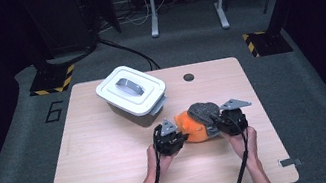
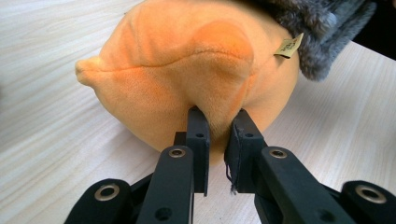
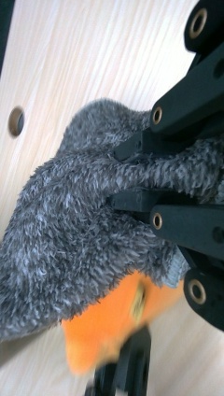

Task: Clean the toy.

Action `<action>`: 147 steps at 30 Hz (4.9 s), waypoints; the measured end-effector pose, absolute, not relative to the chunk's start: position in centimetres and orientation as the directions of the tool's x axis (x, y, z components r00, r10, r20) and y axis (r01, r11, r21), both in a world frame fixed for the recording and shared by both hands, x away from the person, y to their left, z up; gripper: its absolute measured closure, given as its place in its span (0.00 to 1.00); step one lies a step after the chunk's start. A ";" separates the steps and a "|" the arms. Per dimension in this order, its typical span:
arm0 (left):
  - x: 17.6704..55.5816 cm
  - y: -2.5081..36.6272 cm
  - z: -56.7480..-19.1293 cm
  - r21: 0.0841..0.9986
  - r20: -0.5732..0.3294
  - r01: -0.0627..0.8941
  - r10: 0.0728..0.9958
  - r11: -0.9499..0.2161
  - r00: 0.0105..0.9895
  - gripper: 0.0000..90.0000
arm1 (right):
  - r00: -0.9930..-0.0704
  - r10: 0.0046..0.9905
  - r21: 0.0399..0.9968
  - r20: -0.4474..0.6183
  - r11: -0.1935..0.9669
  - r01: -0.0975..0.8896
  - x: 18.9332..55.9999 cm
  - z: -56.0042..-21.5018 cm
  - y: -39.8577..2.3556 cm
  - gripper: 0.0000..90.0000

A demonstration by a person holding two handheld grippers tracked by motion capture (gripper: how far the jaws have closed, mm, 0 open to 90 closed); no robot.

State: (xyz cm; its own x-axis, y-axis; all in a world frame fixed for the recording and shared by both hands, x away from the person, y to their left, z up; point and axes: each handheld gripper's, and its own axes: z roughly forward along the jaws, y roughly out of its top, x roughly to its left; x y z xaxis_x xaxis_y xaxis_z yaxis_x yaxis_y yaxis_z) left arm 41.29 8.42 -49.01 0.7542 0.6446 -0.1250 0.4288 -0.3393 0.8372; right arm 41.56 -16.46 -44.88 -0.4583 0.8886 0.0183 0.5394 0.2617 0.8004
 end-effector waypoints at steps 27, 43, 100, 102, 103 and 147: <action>42.4 9.9 -49.5 0.815 -0.208 0.486 0.624 -0.315 0.753 0.90 | -0.394 0.917 0.789 0.061 0.197 0.582 42.0 -44.7 -19.6 0.88; 42.4 9.7 -49.4 0.826 -0.136 0.431 0.613 -0.364 0.779 0.77 | -0.487 0.873 0.778 0.013 0.297 0.553 42.5 -44.3 -14.7 0.88; 41.8 9.1 -50.2 0.839 -0.060 0.387 0.641 -0.382 0.765 0.93 | -0.347 0.933 0.709 0.092 0.183 0.681 45.1 -49.8 -19.2 0.87; 41.9 9.1 -50.1 0.841 -0.067 0.388 0.638 -0.377 0.767 0.93 | -0.346 0.932 0.705 0.110 0.172 0.688 45.2 -50.2 -19.5 0.87; 42.0 9.2 -50.1 0.842 -0.074 0.392 0.639 -0.372 0.765 0.93 | -0.345 0.933 0.711 0.101 0.175 0.681 45.0 -49.9 -19.7 0.87; 42.3 8.2 -48.5 0.841 -0.127 0.421 0.631 -0.340 0.765 0.93 | -0.434 0.900 0.856 0.042 0.192 0.480 39.5 -42.5 -17.2 0.88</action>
